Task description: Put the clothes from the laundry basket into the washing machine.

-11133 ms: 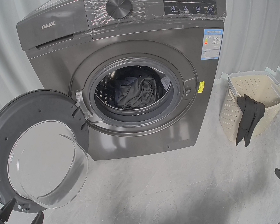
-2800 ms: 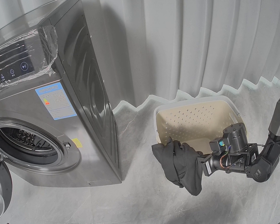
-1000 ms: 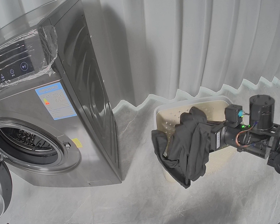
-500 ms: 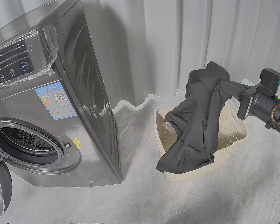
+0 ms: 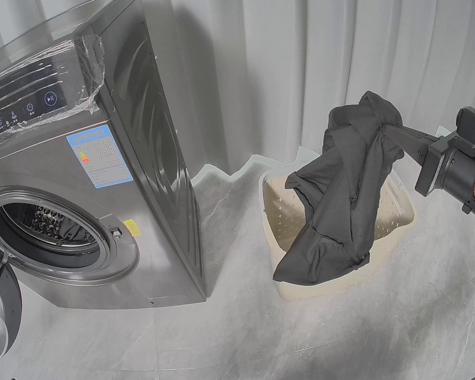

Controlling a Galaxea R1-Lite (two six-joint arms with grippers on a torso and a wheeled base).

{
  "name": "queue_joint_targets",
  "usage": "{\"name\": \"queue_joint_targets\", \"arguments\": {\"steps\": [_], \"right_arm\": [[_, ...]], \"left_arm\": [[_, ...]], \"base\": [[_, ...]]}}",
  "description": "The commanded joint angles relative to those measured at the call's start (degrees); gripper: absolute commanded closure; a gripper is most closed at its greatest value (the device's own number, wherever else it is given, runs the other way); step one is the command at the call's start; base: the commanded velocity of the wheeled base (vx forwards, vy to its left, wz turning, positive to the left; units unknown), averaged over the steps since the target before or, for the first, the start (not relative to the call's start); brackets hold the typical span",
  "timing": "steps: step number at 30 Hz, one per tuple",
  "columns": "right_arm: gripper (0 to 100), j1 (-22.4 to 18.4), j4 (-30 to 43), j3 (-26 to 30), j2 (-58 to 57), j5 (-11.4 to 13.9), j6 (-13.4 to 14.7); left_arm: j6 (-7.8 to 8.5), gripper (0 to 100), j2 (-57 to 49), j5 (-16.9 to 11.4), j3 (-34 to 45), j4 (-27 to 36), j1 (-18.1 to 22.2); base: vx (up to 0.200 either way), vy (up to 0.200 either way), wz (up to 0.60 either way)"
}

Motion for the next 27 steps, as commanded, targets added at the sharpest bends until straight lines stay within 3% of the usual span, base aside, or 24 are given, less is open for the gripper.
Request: {"name": "queue_joint_targets", "arguments": {"steps": [1, 4, 8, 27], "right_arm": [[100, -0.1, 0.0, 0.9, -0.1, -1.8, -0.1], [100, 0.1, 0.1, 1.1, 0.0, -4.7, -0.2], [100, 0.1, 0.1, 1.1, 0.3, -5.4, -0.3], [100, 1.8, -0.7, 2.3, 0.4, -4.4, -0.3]], "left_arm": [[-0.13, 0, -0.9, 0.0, 0.8, 0.0, 0.0], [-0.13, 0, -0.9, 0.0, 0.8, 0.0, 0.0], [-0.22, 0, -0.9, 0.1, 0.8, 0.0, 0.0], [-0.22, 0, -0.9, 0.0, 0.8, 0.0, 0.0]], "base": [[0.000, 0.000, 0.00], [0.000, 0.000, 0.00], [0.000, 0.150, 0.00], [0.000, 0.200, 0.00]]}}
